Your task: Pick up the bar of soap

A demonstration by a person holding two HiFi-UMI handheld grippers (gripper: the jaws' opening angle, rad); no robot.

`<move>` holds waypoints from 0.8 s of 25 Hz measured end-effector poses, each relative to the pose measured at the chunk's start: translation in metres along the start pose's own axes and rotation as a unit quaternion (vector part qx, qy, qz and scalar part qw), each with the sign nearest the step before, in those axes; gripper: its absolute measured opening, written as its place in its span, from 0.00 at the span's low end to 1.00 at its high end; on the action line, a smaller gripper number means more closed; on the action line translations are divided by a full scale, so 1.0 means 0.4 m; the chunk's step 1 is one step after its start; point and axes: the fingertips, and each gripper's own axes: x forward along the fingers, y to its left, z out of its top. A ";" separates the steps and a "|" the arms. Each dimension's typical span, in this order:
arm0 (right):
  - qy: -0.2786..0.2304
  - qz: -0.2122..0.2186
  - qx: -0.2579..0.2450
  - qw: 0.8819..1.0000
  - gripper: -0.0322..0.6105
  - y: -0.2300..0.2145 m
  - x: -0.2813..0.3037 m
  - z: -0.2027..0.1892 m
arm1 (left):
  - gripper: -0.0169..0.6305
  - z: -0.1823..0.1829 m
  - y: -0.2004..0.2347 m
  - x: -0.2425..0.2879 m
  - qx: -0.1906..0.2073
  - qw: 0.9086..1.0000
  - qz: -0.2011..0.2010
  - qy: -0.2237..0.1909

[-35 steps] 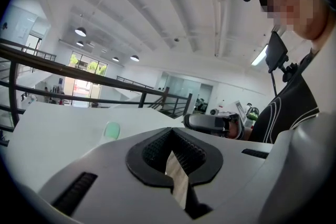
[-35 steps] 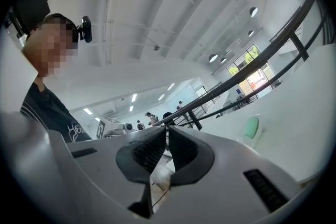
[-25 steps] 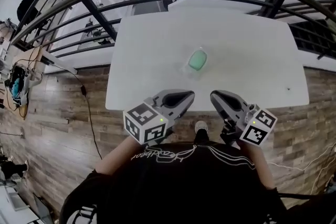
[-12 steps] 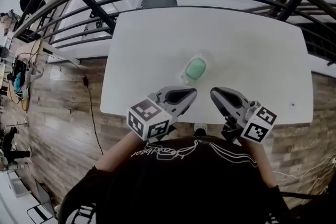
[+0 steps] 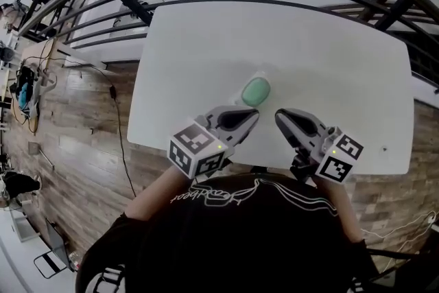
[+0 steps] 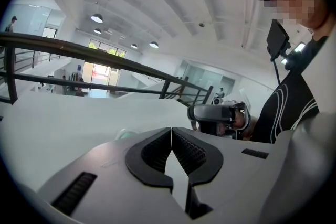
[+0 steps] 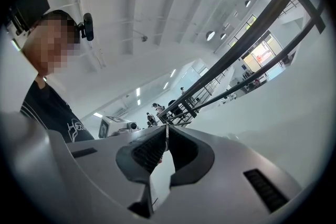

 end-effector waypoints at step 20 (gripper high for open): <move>0.021 0.010 0.012 1.000 0.08 -0.108 0.032 -0.015 | 0.30 -0.062 0.141 0.082 0.053 0.995 0.069 0.052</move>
